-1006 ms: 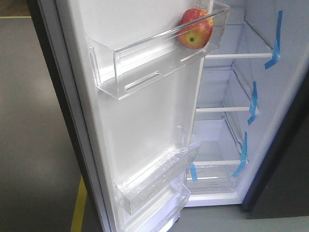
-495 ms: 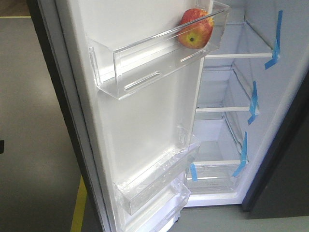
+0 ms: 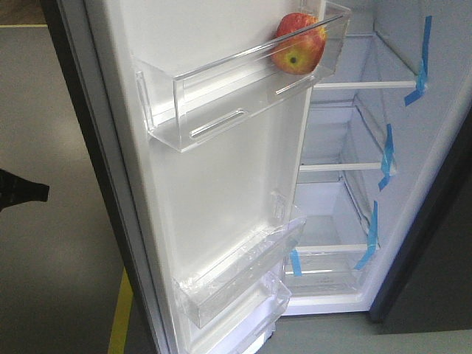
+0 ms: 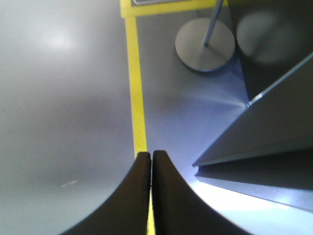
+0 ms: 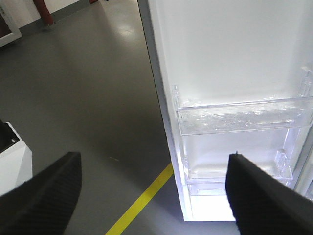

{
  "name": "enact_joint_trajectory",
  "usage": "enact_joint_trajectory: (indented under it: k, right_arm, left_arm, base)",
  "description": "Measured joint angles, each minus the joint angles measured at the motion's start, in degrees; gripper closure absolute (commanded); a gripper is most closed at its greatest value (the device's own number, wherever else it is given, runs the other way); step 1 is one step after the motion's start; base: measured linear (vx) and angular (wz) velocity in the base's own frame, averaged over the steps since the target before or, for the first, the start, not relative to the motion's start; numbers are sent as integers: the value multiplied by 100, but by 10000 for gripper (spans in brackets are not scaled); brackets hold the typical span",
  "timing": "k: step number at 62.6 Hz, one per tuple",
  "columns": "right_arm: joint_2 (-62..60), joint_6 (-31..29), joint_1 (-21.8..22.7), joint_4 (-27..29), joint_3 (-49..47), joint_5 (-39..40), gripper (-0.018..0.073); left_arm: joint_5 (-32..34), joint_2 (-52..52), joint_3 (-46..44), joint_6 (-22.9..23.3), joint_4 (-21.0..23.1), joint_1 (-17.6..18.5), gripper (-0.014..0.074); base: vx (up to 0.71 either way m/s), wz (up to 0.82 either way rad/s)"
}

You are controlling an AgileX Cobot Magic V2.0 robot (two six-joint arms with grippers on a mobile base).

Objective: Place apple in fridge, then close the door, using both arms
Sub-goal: 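Reach the left gripper toward the outer edge of the fridge door, then push the fridge door closed with the left gripper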

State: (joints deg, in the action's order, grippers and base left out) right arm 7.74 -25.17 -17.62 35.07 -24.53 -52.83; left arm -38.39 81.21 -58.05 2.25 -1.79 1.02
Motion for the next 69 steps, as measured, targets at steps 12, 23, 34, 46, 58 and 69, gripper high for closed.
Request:
enact_joint_trajectory:
  k: [12,23,34,46,58,69]
  right_arm:
    - [0,0,0,0,0,-10,-17]
    - [0,0,0,0,0,-14,-17]
    - [0,0,0,0,0,-14,-17]
    - [0,0,0,0,0,-14,-17]
    - [0,0,0,0,0,-14,-17]
    - [0,0,0,0,0,-14,-17]
  left_arm:
    - [-181,1096,-926,-820,860,0,603]
    - [-436,1982,-1899,-1186,1245,0,603]
    - [-791,2690,-2922,-1233,1402,0,603]
    - [-993,3058,-3434,-1627,2202,0,603]
    - [-1192,3070,-3451,-2493,3566,0,603]
    - [-1472,3070,-3476,-3043,4418,0,603]
  base:
    - [0,0]
    - [0,0]
    - [0,0]
    - [0,0]
    - [0,0]
    - [0,0]
